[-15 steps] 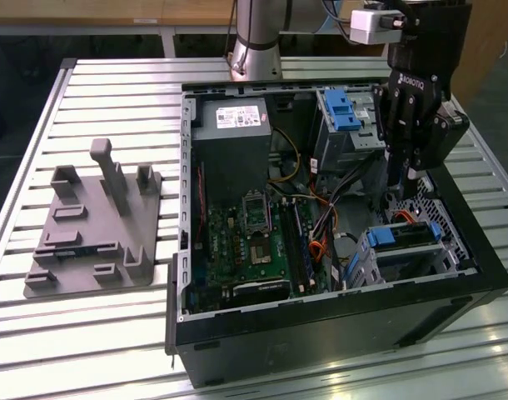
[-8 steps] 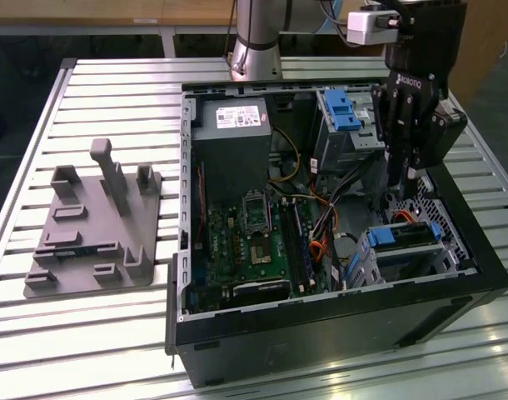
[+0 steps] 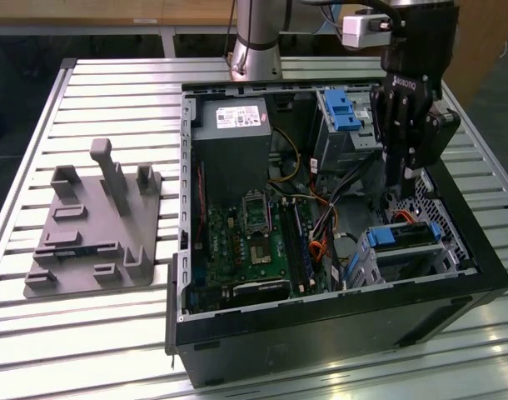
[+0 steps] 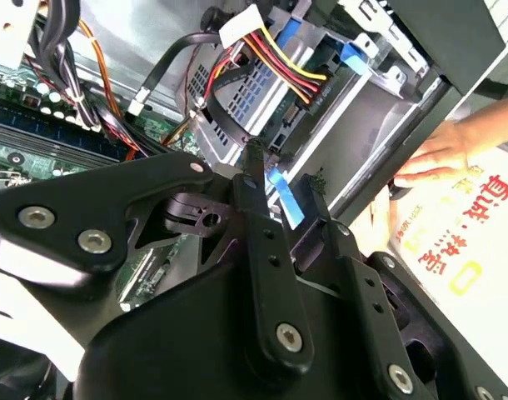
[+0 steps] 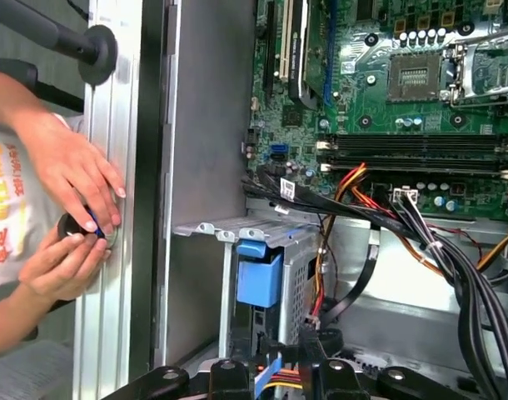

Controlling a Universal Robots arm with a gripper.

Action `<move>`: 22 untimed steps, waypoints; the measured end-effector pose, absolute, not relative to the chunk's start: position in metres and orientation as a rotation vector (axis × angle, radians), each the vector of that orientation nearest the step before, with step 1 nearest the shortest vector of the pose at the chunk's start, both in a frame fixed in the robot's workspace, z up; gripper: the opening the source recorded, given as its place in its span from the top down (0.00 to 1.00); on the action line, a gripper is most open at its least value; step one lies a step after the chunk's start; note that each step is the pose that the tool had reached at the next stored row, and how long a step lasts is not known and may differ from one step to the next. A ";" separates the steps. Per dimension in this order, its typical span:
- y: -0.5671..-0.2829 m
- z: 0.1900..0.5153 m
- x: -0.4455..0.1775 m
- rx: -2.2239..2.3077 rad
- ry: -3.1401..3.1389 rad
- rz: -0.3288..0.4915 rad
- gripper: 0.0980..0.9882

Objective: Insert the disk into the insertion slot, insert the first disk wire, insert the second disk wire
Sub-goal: 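Insert the second disk wire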

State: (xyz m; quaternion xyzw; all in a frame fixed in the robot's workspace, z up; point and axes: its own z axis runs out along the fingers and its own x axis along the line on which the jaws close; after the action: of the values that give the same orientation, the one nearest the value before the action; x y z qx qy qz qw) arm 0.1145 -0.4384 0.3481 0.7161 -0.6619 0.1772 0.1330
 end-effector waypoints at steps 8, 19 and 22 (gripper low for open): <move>-0.438 0.346 0.114 2.036 -1.923 0.543 0.70; -0.437 0.345 0.111 2.036 -1.935 0.570 0.70; -0.436 0.344 0.111 2.037 -1.940 0.580 0.70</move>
State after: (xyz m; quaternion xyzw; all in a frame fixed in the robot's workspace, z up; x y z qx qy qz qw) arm 0.1109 -0.4359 0.3443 0.7027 -0.6694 0.2001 0.1343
